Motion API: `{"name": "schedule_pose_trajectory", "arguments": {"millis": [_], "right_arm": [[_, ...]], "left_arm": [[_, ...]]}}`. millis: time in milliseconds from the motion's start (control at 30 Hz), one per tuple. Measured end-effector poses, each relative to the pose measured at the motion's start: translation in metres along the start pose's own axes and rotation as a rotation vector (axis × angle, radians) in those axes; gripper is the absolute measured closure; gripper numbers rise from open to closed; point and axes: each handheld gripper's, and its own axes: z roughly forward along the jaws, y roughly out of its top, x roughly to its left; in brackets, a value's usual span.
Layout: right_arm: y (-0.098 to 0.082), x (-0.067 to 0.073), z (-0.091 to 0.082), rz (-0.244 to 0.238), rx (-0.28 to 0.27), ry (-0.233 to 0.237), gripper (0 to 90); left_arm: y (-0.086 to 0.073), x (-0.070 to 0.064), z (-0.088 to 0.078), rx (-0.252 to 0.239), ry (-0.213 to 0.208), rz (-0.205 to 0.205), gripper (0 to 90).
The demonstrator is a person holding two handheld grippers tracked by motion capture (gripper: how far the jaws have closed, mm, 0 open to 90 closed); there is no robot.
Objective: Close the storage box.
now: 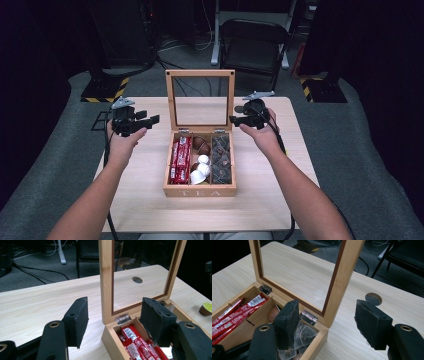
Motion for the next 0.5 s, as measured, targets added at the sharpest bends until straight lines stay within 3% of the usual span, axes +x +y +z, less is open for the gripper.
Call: {"name": "schedule_pose_trajectory", "arguments": {"millis": [233,500], "right_arm": [[0.003,0.003,0.01,-0.011,0.005,-0.003,35.5],[0.004,-0.002,0.024,0.032,0.017,-0.015,35.1]], "left_arm": [[0.0,0.001,0.0,0.001,-0.001,-0.003,39.2],[0.0,-0.001,0.003,0.006,-0.004,0.0,39.1]]}}
